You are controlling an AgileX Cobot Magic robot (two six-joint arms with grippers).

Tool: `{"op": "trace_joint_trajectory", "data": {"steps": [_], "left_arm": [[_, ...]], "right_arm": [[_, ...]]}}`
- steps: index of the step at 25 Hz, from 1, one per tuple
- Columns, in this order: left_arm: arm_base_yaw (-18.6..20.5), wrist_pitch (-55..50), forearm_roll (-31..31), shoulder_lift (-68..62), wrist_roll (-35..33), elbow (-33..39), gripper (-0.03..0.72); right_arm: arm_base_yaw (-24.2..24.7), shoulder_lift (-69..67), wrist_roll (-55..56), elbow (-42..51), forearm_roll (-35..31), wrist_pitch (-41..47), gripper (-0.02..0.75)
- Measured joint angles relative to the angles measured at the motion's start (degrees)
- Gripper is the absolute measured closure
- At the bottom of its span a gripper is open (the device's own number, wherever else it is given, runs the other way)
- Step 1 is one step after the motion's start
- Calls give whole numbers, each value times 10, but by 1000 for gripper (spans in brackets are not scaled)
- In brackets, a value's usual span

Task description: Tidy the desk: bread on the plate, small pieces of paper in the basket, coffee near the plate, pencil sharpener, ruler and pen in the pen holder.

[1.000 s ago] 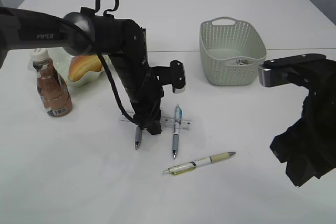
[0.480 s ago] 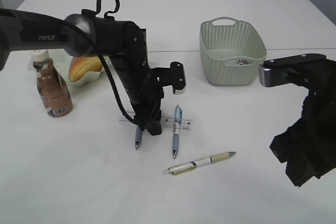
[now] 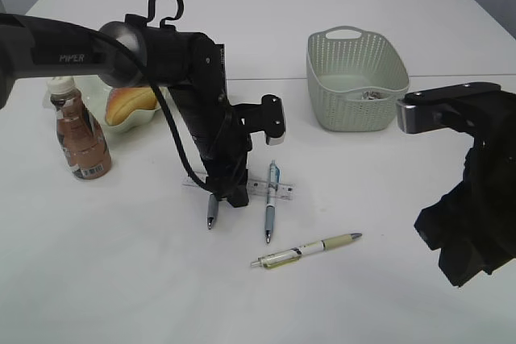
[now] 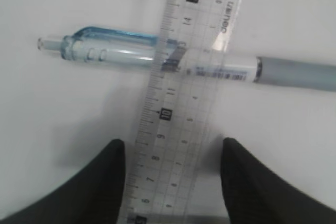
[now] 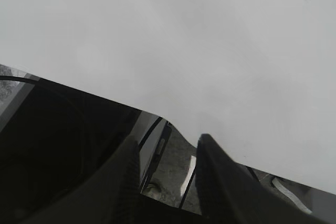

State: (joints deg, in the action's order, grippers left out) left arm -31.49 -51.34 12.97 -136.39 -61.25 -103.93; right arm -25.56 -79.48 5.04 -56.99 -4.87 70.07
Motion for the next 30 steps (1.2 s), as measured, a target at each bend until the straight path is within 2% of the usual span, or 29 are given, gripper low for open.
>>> {"op": "trace_joint_trajectory", "data": {"steps": [2,6,8,15,25,30], "left_arm": [[0,0,0,0,0,0,288],[0,0,0,0,0,0,416],[0,0,2,0,0,0,436],[0,8,31,-1,6,-1,446],[0,30,45,58,132,-1,446],[0,56,50,83,169,-1,446]], "right_arm": [[0,0,0,0,0,0,473],[0,0,0,0,0,0,473],[0,0,0,0,0,0,473],[0,0,0,0,0,0,473],[0,0,0,0,0,-1,474],[0,0,0,0,0,-1,474]]}}
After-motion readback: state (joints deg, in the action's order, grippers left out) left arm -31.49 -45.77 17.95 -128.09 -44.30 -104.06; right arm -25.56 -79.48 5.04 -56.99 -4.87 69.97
